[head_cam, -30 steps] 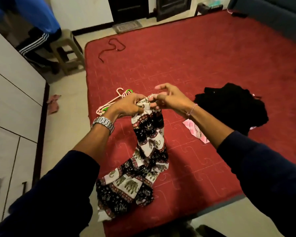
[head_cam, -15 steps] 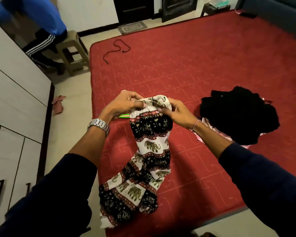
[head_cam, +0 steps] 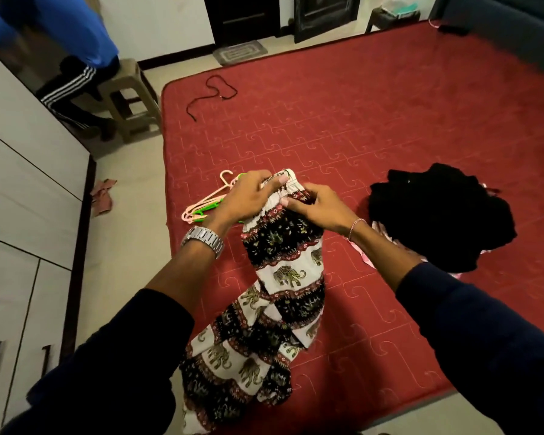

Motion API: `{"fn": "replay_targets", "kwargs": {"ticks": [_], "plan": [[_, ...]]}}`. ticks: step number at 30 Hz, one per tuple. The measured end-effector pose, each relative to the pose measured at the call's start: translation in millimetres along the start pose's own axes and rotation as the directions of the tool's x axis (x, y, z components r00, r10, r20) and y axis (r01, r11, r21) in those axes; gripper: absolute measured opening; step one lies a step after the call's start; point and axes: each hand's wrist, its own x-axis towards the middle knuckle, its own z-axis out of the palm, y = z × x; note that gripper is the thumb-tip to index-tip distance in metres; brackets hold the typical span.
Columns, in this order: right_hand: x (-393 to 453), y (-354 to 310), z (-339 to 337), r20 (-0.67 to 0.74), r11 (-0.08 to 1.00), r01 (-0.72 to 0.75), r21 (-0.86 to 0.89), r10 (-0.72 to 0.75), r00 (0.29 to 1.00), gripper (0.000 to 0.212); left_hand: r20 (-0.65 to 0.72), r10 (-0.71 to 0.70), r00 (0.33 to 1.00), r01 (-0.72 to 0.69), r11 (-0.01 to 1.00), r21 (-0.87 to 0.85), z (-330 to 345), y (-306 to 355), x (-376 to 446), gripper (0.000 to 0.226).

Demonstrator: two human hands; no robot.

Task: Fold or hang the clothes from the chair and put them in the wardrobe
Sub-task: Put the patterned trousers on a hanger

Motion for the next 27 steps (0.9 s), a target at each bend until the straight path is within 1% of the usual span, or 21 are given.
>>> {"fn": "replay_targets", "kwargs": {"ticks": [1,3,5,6,8,9,10,12,13,14,16,17,18,19,21,22,23,24,25,26,27], "plan": [[-4,7,0,0.094,0.999,-0.035,0.017,0.033,0.995,0.038,-0.01,0.027,1.0,-0.027,1.0,0.014,-2,4,0,0.046],[-11,25,7,0.272,0.998,-0.051,-0.035,0.059,0.96,0.045,0.027,0.059,0.998,-0.059,0.998,0.005,-7,14,3,0.048],[-17,47,20,0.363,0.986,-0.042,-0.159,0.098,0.926,0.06,0.066,0.069,0.995,-0.063,0.994,-0.086,-14,29,7,0.049],[-20,56,27,0.399,0.98,-0.039,-0.193,0.115,0.91,0.062,0.07,0.076,0.995,-0.066,0.988,-0.136,-19,38,10,0.052],[-26,66,38,0.477,0.972,-0.057,-0.226,0.161,0.864,0.055,0.059,0.1,0.993,-0.086,0.975,-0.203,-29,56,15,0.059],[-30,65,40,0.49,0.97,-0.066,-0.233,0.176,0.854,0.054,0.05,0.112,0.992,-0.098,0.97,-0.221,-36,65,18,0.06],[-30,67,39,0.475,0.97,-0.075,-0.23,0.18,0.861,0.058,0.042,0.119,0.992,-0.106,0.967,-0.233,-43,74,20,0.059],[-32,61,26,0.394,0.973,-0.1,-0.208,0.176,0.902,0.07,0.013,0.12,0.993,-0.113,0.963,-0.246,-60,87,23,0.055],[-30,58,15,0.354,0.973,-0.114,-0.201,0.181,0.918,0.073,-0.013,0.105,0.994,-0.105,0.963,-0.249,-69,91,24,0.054],[-29,54,1,0.315,0.97,-0.13,-0.205,0.191,0.93,0.07,-0.05,0.082,0.995,-0.092,0.964,-0.248,-79,93,25,0.054],[-31,35,-33,0.277,0.969,-0.153,-0.192,0.203,0.939,0.044,-0.127,0.026,0.992,-0.058,0.967,-0.25,-97,89,27,0.055],[-32,27,-53,0.292,0.968,-0.151,-0.201,0.206,0.934,0.031,-0.155,-0.01,0.988,-0.029,0.968,-0.25,-105,87,27,0.055],[-35,16,-72,0.305,0.968,-0.154,-0.197,0.21,0.929,0.024,-0.169,-0.057,0.984,0.012,0.967,-0.253,-110,82,27,0.055],[-40,0,-91,0.336,0.965,-0.165,-0.203,0.227,0.914,0.022,-0.169,-0.093,0.981,0.048,0.966,-0.253,-113,78,27,0.055],[-43,-18,-124,0.386,0.924,-0.238,-0.299,0.346,0.855,0.035,-0.126,-0.185,0.975,0.152,0.959,-0.238,-113,59,28,0.056],[-44,-28,-139,0.411,0.88,-0.291,-0.375,0.44,0.798,0.04,-0.087,-0.276,0.957,0.251,0.941,-0.228,-112,44,30,0.055],[-42,-35,-149,0.427,0.832,-0.338,-0.44,0.525,0.736,0.047,-0.038,-0.372,0.927,0.354,0.906,-0.232,-110,30,30,0.055],[-39,-39,-157,0.438,0.791,-0.366,-0.49,0.586,0.681,0.057,0.037,-0.467,0.883,0.459,0.847,-0.269,-108,9,29,0.064],[-34,-41,-162,0.452,0.766,-0.371,-0.524,0.62,0.642,0.061,0.106,-0.535,0.838,0.541,0.788,-0.294,-103,-6,25,0.078],[-29,-39,-160,0.464,0.751,-0.357,-0.555,0.636,0.616,0.057,0.148,-0.596,0.789,0.611,0.736,-0.292,-94,-22,20,0.086],[-25,-35,-153,0.472,0.741,-0.321,-0.59,0.639,0.608,0.046,0.143,-0.628,0.765,0.639,0.711,-0.293,-82,-35,9,0.087]]}}
